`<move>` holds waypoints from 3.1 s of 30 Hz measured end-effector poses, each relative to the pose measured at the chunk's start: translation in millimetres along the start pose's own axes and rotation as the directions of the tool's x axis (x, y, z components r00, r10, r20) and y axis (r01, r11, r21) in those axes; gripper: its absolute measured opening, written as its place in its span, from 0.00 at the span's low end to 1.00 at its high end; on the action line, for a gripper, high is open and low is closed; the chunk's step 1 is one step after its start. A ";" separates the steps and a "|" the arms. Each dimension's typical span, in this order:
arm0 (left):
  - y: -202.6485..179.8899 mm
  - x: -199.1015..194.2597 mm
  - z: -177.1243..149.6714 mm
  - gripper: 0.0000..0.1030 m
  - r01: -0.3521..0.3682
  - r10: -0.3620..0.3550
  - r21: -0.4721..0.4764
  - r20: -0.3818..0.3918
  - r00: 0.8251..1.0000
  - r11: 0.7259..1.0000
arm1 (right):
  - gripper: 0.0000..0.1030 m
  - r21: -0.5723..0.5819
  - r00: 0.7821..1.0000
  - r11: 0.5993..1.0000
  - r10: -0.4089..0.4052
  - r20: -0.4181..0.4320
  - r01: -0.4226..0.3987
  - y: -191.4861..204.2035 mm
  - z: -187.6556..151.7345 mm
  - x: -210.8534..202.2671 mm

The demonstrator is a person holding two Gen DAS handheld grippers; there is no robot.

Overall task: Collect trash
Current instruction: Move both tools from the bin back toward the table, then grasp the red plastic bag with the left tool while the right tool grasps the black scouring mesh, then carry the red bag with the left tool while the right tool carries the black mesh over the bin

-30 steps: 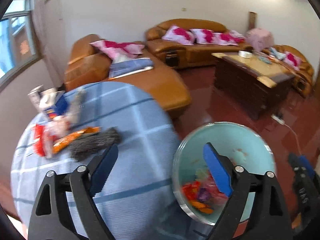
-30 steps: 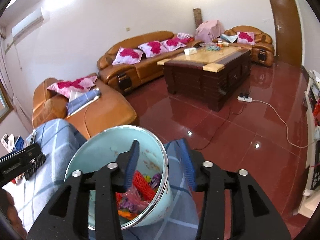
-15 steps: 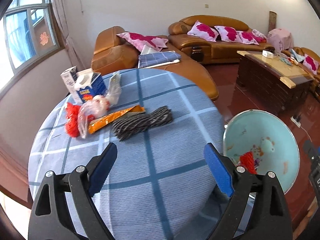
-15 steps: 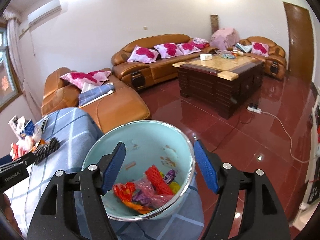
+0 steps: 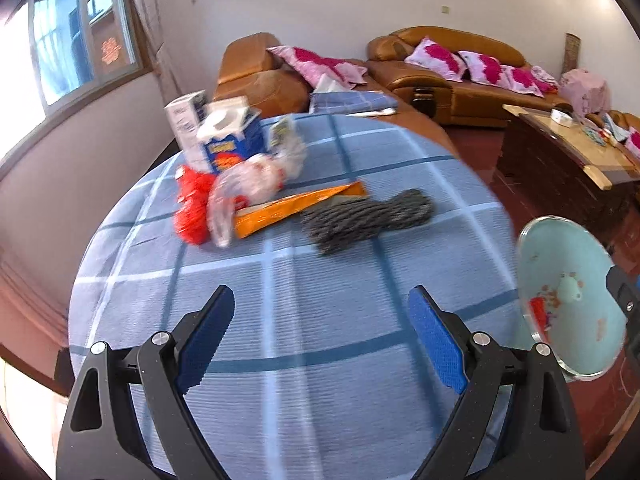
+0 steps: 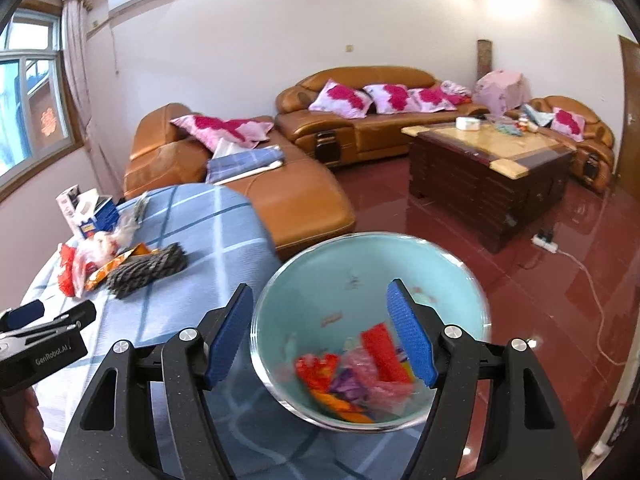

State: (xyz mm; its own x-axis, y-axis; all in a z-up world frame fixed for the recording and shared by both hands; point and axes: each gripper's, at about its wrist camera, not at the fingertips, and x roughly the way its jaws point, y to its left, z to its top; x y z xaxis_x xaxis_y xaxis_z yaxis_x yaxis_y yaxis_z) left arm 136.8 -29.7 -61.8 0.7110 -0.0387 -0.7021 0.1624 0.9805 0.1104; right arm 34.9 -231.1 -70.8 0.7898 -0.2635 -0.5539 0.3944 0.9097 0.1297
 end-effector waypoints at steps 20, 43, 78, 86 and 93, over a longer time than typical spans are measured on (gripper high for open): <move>141.3 60.0 12.3 0.83 -0.170 0.156 -0.209 -0.080 0.984 0.963 | 0.62 -0.081 0.980 0.988 0.120 -0.161 -0.134 122.1 27.0 92.9; 152.7 134.4 64.8 0.74 -0.110 0.090 -0.225 -0.097 0.991 0.968 | 0.14 -0.039 0.939 0.972 0.214 -0.271 -0.232 155.2 38.3 150.1; 131.9 33.0 12.5 0.25 -0.134 0.129 -0.207 -0.037 0.991 0.969 | 0.14 -0.136 0.984 0.975 0.176 -0.011 -0.176 115.7 34.8 36.5; 103.8 11.5 4.0 0.25 -0.122 0.121 -0.158 -0.012 0.993 0.980 | 0.14 -0.118 0.984 0.977 0.178 0.010 -0.175 96.1 28.9 19.2; 76.5 -6.3 1.5 0.25 -0.101 0.103 -0.115 0.018 0.994 0.988 | 0.14 -0.096 0.986 0.982 0.167 0.028 -0.164 76.5 24.3 6.1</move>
State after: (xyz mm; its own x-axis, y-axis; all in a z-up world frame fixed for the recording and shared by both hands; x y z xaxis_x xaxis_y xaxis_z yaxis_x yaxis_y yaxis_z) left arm 145.7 45.3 -47.9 0.7364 0.0594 -0.6740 0.0102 0.9950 0.0989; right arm 81.4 -170.9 -44.3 0.8576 -0.1168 -0.5009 0.2127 0.9672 0.1387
